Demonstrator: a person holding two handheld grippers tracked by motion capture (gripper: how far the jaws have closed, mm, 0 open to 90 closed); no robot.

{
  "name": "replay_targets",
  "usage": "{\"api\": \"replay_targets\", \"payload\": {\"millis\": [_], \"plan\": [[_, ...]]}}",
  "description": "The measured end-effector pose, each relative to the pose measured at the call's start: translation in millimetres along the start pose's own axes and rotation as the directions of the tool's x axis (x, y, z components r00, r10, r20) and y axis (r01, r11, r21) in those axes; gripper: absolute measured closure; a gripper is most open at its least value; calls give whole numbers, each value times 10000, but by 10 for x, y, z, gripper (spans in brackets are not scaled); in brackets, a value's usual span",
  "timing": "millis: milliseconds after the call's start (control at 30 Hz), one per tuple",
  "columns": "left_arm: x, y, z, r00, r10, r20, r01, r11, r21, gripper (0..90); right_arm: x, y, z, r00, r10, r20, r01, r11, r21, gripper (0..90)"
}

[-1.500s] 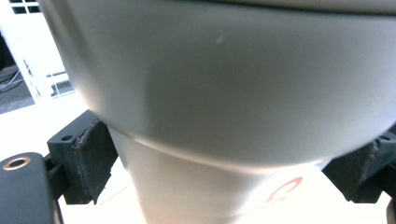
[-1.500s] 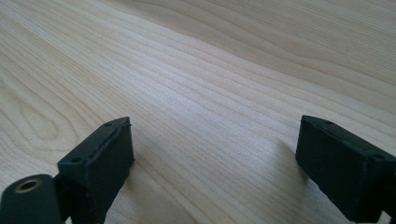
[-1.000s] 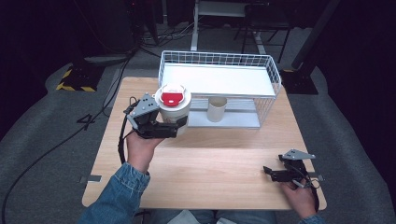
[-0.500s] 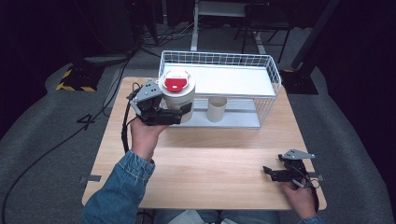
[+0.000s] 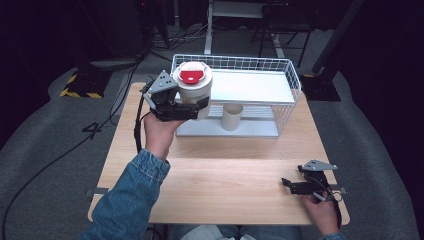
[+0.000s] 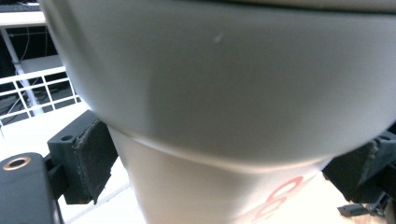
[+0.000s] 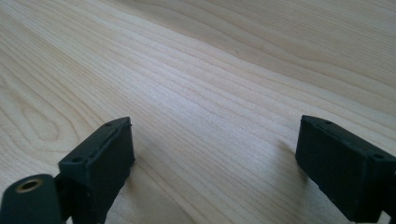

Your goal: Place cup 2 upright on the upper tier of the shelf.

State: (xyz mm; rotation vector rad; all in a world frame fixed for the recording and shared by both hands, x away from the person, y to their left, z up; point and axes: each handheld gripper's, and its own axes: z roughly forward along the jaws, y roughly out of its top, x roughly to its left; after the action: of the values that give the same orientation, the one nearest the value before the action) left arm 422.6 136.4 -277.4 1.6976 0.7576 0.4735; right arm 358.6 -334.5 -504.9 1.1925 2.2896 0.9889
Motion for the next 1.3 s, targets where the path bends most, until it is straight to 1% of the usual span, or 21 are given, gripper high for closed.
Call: {"api": "replay_targets", "payload": {"millis": [100,200,300,433,600,667,733,767,867,1033,1133,1300], "plan": [[0,49,49,10000,48,-38,-48,10000,38,99,0,0,0,10000,2,0,-2,10000,-1,120],[-4,101,115,10000,92,22,-92,10000,20,99,0,0,0,10000,1,2,-1,10000,-1,120],[-1,157,179,10000,38,-13,-39,9999,-156,99,0,-1,-1,10000,-32,-8,32,10000,-6,124],[7,219,263,9998,96,-187,-104,9990,-430,99,1,-1,-1,10000,-40,-22,40,10000,-21,128],[28,290,387,9996,74,-271,-90,9983,-583,99,1,-1,-2,10000,-50,-31,50,10000,-29,131],[23,311,432,9994,56,-333,-78,9978,-651,99,2,-1,-2,10000,-55,-34,55,10000,-30,132],[7,333,479,9993,77,-365,-100,9980,-620,99,2,-2,-2,10000,-61,-42,61,10000,-33,134],[-6,345,501,9990,123,-421,-148,9982,-578,99,2,-2,-3,10000,-60,-41,60,10000,-34,134],[-32,378,573,9984,244,-501,-277,9975,-648,99,2,-1,-2,10000,-60,-42,60,10000,-34,134],[-26,429,711,9969,259,-737,-311,9970,-704,99,2,-2,-2,10000,-58,-59,58,10000,-41,134],[-3,461,812,9938,361,-1049,-424,9974,-580,99,2,-2,-2,10000,-57,-59,57,10000,-40,134],[58,508,973,9942,31,-1078,-101,9978,-651,99,2,-1,-2,10000,-54,-60,54,10000,-39,134]]}}
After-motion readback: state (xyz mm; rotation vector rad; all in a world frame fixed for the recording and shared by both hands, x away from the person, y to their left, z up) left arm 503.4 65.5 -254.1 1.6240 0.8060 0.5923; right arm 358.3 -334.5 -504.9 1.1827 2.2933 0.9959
